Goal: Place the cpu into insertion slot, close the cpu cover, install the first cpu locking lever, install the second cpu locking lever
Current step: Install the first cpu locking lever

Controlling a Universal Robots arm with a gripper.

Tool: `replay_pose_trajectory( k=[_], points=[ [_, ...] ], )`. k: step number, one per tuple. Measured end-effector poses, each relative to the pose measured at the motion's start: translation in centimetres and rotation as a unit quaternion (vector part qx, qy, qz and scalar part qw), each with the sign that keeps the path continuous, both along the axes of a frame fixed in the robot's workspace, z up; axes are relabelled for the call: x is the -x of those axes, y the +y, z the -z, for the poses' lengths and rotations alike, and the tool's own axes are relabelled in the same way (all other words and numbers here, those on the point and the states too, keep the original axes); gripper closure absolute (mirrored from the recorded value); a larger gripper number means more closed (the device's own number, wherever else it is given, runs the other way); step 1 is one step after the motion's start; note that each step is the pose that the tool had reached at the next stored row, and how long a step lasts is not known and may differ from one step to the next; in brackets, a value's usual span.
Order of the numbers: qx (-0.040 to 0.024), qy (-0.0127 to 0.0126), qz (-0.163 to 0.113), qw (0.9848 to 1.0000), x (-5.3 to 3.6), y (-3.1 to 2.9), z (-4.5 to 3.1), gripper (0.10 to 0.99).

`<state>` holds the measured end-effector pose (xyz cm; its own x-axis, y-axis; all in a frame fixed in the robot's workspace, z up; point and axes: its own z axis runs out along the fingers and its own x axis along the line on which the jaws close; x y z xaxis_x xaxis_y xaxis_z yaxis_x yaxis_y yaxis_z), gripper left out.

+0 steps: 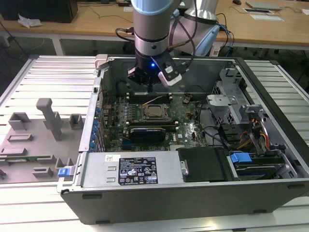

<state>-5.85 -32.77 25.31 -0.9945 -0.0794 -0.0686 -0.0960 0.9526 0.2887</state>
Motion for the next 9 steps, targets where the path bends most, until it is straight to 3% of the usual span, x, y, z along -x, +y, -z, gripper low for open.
replay_pose_trajectory(
  k=[6,8,9],
  points=[
    [0.0,-0.0001,0.0,1.0,-0.66,0.0,0.02,0.98],
    [0.0008,-0.0049,0.0,1.0,-0.52,0.0,0.02,0.98],
    [0.0028,-0.013,0.0,0.9999,-0.3,0.0,0.04,0.98]
  ],
)
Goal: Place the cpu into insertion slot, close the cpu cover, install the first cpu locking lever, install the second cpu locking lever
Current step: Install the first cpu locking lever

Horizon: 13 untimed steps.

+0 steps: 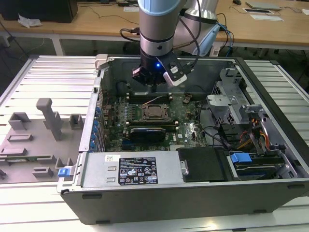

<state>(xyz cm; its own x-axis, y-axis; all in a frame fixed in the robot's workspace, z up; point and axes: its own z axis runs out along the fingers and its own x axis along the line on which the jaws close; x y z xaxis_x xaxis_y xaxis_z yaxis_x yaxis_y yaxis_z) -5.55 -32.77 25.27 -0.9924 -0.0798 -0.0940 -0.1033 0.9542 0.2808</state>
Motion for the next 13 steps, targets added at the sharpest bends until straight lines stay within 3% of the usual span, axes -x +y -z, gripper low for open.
replay_pose_trajectory(
  k=[1,2,3,5,7,13],
  points=[
    [0.0023,-0.0174,0.0,0.9998,0.4,0.0,0.04,0.98],
    [0.0034,-0.0295,0.0,0.9996,0.6,0.0,0.08,0.98],
    [0.0036,-0.0346,0.0,0.9994,0.71,0.0,0.14,0.98],
    [0.0049,-0.0366,0.004,0.9993,0.83,0.0,0.35,0.98],
    [0.0083,-0.0365,0.027,0.9989,0.83,0.0,0.93,0.98],
    [0.0122,-0.0363,0.054,0.9978,0.84,0.09,1.87,0.98]
  ],
)
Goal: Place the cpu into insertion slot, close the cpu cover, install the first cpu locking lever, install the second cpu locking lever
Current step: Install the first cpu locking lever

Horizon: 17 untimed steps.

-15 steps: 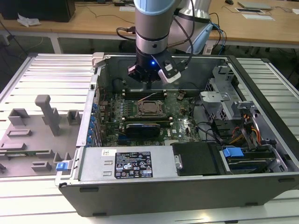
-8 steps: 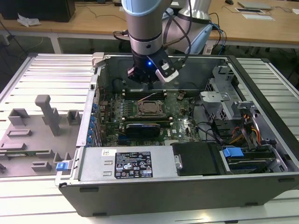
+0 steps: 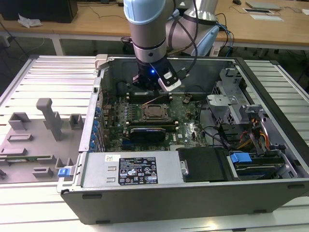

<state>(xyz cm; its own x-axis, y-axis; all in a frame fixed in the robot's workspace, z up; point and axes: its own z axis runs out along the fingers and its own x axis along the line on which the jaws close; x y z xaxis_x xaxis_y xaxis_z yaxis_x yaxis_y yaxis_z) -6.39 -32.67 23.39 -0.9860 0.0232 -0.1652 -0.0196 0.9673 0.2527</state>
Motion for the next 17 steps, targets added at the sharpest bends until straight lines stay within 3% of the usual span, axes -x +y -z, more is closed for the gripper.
replay_pose_trajectory(
  k=[9,17],
  points=[
    [0.006,0.0,0.019,0.9998,-0.04,0.46,0.62,0.98],
    [0.0132,-0.0001,0.032,0.9994,-0.1,1.48,0.95,0.98]
  ],
)
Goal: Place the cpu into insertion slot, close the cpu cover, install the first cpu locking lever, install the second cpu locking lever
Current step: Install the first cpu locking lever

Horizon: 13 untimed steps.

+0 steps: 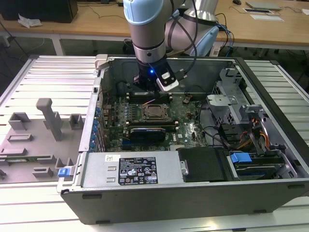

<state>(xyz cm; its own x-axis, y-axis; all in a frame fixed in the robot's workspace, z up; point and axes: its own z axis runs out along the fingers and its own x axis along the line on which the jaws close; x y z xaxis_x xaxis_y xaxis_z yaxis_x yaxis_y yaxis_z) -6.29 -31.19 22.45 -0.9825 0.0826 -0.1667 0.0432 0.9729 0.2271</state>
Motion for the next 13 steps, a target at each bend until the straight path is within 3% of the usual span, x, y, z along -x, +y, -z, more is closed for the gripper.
replay_pose_trajectory(
  k=[8,9,12,13],
  points=[
    [0.0039,-0.0001,0.003,1.0,0.0,0.21,0.02,0.98],
    [0.0039,-0.0011,0.003,1.0,0.02,0.21,0.03,0.98],
    [0.005,-0.0095,0.003,0.9999,0.05,0.21,0.21,0.98],
    [0.0052,-0.0104,0.003,0.9999,0.05,0.21,0.3,0.98]
  ],
)
